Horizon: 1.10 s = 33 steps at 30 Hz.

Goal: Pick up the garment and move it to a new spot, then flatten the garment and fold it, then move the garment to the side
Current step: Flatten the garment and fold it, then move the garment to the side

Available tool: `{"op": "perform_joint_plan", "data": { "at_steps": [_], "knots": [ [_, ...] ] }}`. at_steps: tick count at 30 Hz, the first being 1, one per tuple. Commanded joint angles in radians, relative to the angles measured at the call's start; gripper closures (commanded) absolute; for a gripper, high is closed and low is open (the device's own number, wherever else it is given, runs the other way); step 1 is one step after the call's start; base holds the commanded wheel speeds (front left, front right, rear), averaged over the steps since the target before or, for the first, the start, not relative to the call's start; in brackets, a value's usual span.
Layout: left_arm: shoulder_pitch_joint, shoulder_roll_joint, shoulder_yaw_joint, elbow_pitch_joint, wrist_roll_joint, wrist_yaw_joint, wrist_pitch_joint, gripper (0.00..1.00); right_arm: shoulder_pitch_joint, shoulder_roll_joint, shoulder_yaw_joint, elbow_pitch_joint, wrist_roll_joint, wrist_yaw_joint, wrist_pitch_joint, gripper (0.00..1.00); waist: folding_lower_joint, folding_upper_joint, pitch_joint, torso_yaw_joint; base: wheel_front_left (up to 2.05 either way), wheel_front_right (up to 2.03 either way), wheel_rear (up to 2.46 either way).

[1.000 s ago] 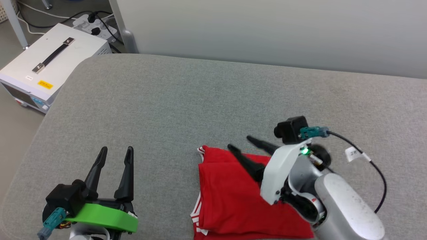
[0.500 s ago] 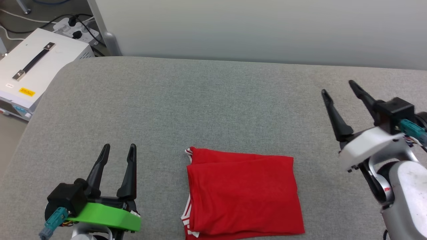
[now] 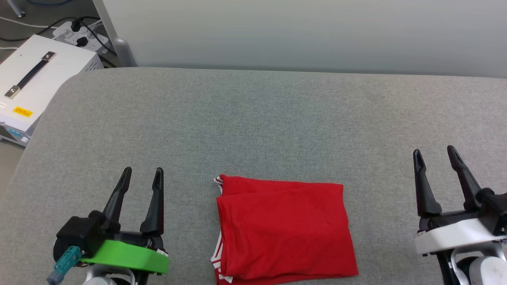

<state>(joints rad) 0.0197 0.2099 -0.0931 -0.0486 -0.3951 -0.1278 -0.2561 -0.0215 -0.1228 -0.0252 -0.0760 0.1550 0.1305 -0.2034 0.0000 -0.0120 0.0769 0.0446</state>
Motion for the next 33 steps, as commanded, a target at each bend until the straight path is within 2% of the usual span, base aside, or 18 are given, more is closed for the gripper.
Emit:
{"op": "perform_joint_plan", "data": {
  "at_steps": [1, 6, 13, 23, 27, 33],
  "knots": [
    [0.011, -0.007, -0.003, -0.004, 0.013, -0.003, -0.006, 0.0, 0.017, 0.011, -0.009, -0.006, -0.007, 0.0, -0.013, 0.0, 0.0, 0.012, -0.001, 0.001, 0.0, 0.0, 0.0],
    [0.009, -0.008, -0.019, 0.003, 0.019, -0.003, -0.006, 0.0, 0.044, 0.035, -0.01, 0.01, -0.025, 0.0, -0.026, 0.0, 0.0, 0.012, -0.002, 0.006, 0.0, 0.0, 0.0],
    [0.004, 0.001, -0.025, 0.01, 0.019, -0.003, -0.006, 0.0, 0.042, 0.04, -0.001, 0.022, -0.051, 0.0, -0.004, 0.0, 0.0, 0.012, -0.003, 0.01, 0.0, 0.0, 0.0],
    [-0.003, 0.003, -0.026, 0.012, 0.017, -0.003, -0.006, 0.0, 0.043, 0.03, 0.016, 0.011, -0.026, 0.0, 0.05, 0.0, 0.0, 0.012, 0.013, 0.019, 0.0, 0.0, 0.0],
    [-0.012, 0.005, -0.029, 0.013, 0.016, -0.003, -0.006, 0.0, 0.043, 0.002, 0.063, -0.002, -0.01, 0.0, 0.206, 0.0, 0.0, 0.012, 0.027, 0.025, 0.0, 0.0, 0.0],
    [-0.027, 0.004, -0.034, 0.015, 0.014, -0.003, -0.006, 0.0, 0.046, -0.033, 0.132, -0.074, 0.047, 0.0, 0.568, 0.0, 0.0, 0.012, 0.052, 0.038, 0.0, 0.0, 0.0]
  ]
}}
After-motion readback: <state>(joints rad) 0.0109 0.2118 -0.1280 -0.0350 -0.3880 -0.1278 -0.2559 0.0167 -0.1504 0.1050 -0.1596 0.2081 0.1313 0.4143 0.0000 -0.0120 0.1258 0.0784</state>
